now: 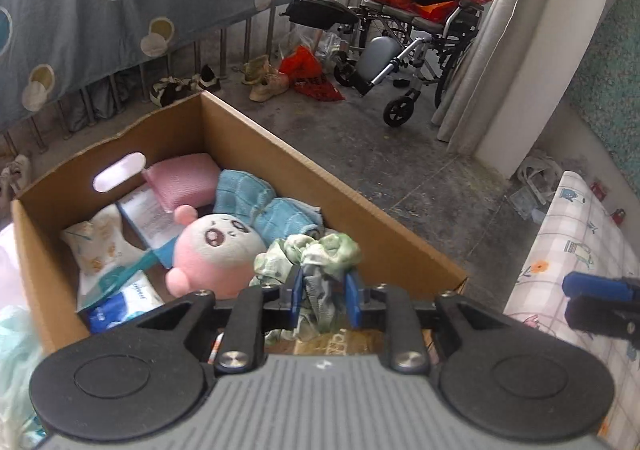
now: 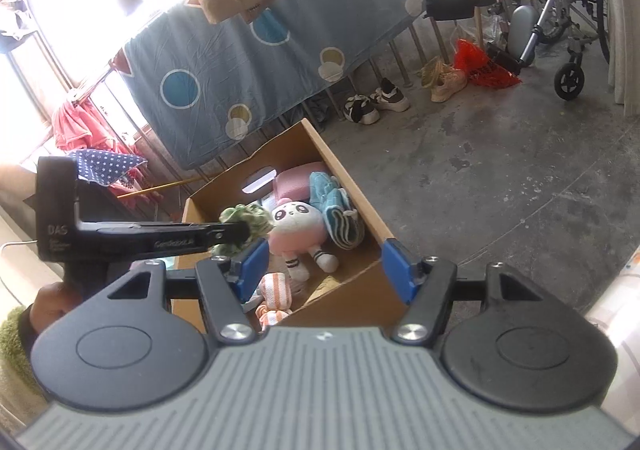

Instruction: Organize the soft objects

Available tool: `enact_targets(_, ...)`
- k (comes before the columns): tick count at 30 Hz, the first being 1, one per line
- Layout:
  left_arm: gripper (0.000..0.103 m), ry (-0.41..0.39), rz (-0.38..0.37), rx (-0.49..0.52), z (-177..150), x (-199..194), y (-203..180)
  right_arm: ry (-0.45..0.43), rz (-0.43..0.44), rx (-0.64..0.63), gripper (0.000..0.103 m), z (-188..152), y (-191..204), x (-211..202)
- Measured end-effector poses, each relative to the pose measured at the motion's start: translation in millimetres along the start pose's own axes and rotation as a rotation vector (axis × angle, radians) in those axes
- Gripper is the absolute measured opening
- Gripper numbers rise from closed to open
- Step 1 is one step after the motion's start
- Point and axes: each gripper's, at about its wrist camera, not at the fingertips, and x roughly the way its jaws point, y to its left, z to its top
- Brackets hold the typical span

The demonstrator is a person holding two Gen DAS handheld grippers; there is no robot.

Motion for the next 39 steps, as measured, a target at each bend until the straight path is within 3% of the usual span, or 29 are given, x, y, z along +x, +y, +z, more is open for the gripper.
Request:
enact_targets(3,0.055,0.020,-0.008,-0.042,-1,19,1,-0.003,-0.017,0.041,0.064,-7,-16,-2)
enact_targets(8,0.066,-0.019,-0.001,-0.082,-10,3,14,-0.002,-0.020,0.103,0.064,-23,-35,-5)
enact_targets(13,0.073,-0.076,0.066,-0.091,-26,-47,30,-0.012,0.008,0.118,0.069,-40,-30,-8)
enact_targets(16,0.085,-0.129,0.152,-0.081,-49,-88,38,-0.027,0.025,0.089,0.074,-49,-17,-11)
enact_targets(21,0.103,-0.235,0.413,-0.130,-101,-153,49,-0.046,0.013,-0.024,0.085,-64,18,-11)
enact_targets(27,0.103,-0.225,0.520,-0.275,-161,-194,72,-0.019,-0.049,-0.133,0.096,-80,56,6)
enact_targets(34,0.103,-0.214,0.564,-0.353,-206,-213,74,-0.011,-0.299,-0.374,0.102,-112,101,32)
enact_targets(39,0.103,-0.227,0.588,-0.341,-223,-219,61,-0.004,-0.424,-0.436,0.102,-125,109,45)
